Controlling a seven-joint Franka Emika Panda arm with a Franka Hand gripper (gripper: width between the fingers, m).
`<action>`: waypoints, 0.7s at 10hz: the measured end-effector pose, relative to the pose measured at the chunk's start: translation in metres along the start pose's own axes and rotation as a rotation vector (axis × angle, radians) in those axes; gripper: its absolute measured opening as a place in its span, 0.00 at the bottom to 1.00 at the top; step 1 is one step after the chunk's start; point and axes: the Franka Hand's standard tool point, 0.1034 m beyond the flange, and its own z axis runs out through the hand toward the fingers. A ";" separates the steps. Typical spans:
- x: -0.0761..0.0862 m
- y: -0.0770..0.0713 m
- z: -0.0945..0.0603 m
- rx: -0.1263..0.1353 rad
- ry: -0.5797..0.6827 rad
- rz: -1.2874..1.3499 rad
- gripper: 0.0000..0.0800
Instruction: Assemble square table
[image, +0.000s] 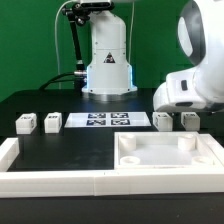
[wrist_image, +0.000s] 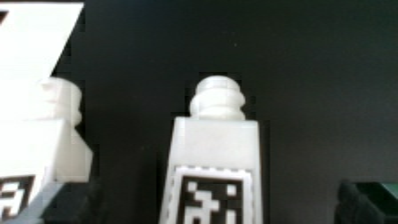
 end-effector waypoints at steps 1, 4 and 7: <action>0.004 0.000 0.003 -0.002 -0.028 -0.001 0.81; 0.008 -0.001 0.007 -0.001 -0.019 0.000 0.81; 0.010 -0.001 0.011 0.000 -0.011 0.001 0.81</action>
Offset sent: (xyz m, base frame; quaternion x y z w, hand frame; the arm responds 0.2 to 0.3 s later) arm -0.0016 0.0014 -0.0074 -0.0076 0.0051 0.0021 1.0000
